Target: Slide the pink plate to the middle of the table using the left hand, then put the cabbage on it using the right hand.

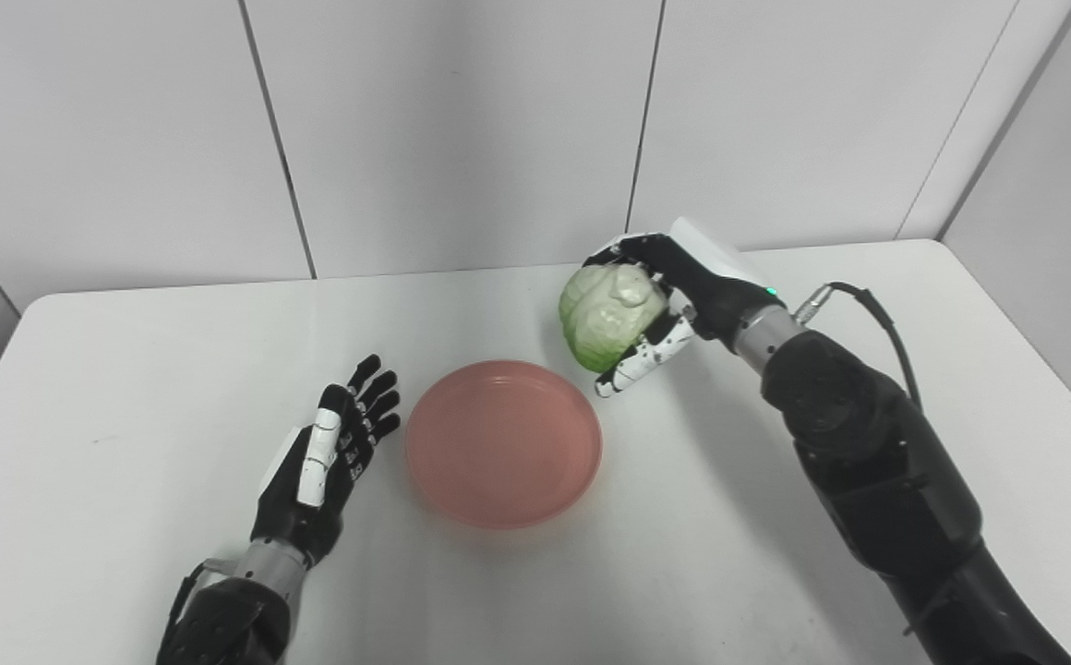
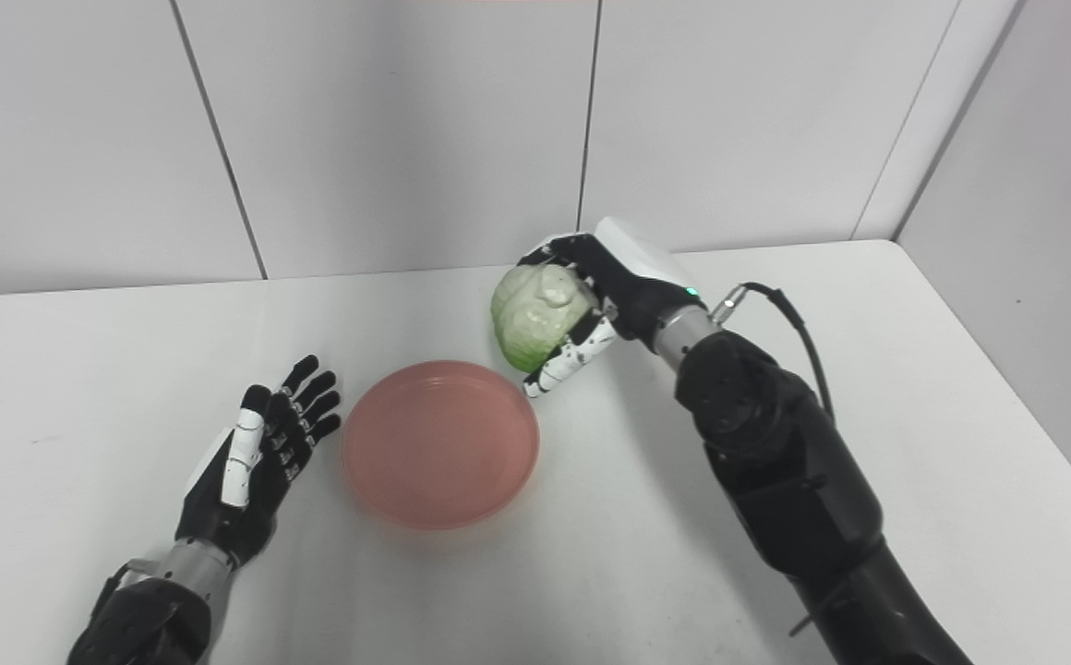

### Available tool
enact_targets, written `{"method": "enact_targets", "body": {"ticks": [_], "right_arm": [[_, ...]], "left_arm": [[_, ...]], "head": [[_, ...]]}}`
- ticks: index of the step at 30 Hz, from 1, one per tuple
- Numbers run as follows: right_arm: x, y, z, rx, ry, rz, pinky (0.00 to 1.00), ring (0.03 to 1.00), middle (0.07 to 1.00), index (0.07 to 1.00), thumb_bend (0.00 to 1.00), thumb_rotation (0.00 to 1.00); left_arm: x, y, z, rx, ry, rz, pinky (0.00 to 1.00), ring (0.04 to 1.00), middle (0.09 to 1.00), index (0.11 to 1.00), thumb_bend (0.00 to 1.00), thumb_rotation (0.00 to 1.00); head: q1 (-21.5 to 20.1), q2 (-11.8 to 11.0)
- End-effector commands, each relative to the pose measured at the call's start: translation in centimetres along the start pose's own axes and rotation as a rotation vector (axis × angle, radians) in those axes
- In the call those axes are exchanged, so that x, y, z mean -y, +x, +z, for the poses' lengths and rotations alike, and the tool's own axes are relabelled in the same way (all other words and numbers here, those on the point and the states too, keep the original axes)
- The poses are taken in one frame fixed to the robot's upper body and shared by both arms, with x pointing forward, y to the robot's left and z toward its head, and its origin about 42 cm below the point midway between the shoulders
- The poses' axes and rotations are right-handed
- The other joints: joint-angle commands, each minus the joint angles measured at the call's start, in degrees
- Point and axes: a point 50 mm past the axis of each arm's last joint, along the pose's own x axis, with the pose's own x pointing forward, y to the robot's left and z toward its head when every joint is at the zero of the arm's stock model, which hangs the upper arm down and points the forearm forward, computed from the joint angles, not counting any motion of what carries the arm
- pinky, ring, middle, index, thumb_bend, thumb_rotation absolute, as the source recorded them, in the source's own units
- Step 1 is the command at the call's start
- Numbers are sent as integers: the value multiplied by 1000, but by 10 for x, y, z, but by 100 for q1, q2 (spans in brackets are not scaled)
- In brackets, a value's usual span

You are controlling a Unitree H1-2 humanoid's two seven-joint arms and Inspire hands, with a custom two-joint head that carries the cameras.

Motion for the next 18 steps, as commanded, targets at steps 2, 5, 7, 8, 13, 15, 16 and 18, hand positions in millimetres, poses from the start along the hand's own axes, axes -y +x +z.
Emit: {"method": "enact_targets", "body": {"ticks": [2, 5, 7, 8, 13, 15, 16, 18], "right_arm": [[10, 8, 24, 102, -27, -22, 374, 424, 469, 496, 530, 0], [-2, 13, 33, 127, -29, 1, 369, 422, 468, 498, 530, 0], [-10, 16, 38, 135, -14, 20, 365, 422, 469, 497, 530, 0], [-13, 18, 40, 138, -6, 28, 346, 411, 465, 504, 528, 0], [-32, 24, 46, 143, 22, 80, 344, 413, 464, 506, 527, 0], [-39, 26, 44, 139, 17, 91, 348, 415, 465, 503, 528, 0], [-42, 26, 42, 136, 15, 97, 354, 418, 466, 501, 528, 0], [-49, 28, 39, 126, 19, 114, 361, 420, 467, 498, 529, 0]], "left_arm": [[17, 0, -21, -141, 0, -13, 994, 956, 957, 959, 818, 997], [20, 3, -21, -142, 11, -12, 992, 946, 950, 949, 820, 996], [22, 4, -21, -134, 28, -15, 988, 944, 948, 947, 820, 999], [23, 5, -21, -131, 34, -16, 983, 942, 947, 947, 819, 1000], [25, 9, -22, -140, 37, -9, 967, 943, 948, 944, 855, 997], [25, 9, -22, -140, 42, -12, 964, 946, 950, 947, 857, 999], [25, 9, -21, -140, 43, -12, 967, 946, 950, 947, 847, 1000], [25, 10, -21, -140, 39, -12, 970, 942, 945, 941, 827, 1000]], "head": [[57, 16], [118, 36], [152, 67], [152, 67], [176, 135], [190, 156], [201, 178], [202, 189]]}}
